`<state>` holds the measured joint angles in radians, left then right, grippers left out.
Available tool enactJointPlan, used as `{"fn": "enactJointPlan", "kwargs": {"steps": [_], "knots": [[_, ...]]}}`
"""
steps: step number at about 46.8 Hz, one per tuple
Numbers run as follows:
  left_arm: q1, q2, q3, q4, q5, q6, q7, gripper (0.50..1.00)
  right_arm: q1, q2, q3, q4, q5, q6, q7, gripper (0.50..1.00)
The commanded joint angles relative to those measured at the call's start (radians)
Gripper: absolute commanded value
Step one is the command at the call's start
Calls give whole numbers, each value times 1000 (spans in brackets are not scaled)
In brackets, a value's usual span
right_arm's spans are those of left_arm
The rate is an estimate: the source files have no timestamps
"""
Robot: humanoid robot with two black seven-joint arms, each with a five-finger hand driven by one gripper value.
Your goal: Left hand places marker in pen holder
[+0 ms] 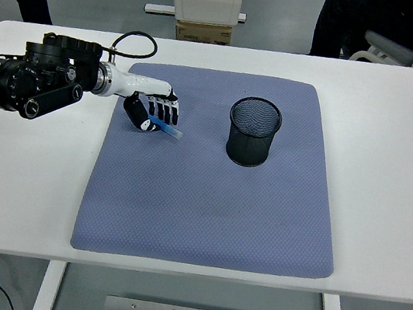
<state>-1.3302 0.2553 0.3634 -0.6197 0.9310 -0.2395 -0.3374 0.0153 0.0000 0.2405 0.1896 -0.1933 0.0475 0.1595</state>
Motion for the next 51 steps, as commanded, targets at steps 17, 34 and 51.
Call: {"fn": "enactJointPlan", "kwargs": {"steps": [17,34,51], "knots": [[2,1,2,0,0,17,0,587,0,0,-1,-1,0,0,0,1000],[3,-5,5,-2,49,26,-2,593,0,0,0,1,0,0,0,1000],[25,-8,8,-2,80,34,0,575,0,0,0,1,0,0,0,1000]]}}
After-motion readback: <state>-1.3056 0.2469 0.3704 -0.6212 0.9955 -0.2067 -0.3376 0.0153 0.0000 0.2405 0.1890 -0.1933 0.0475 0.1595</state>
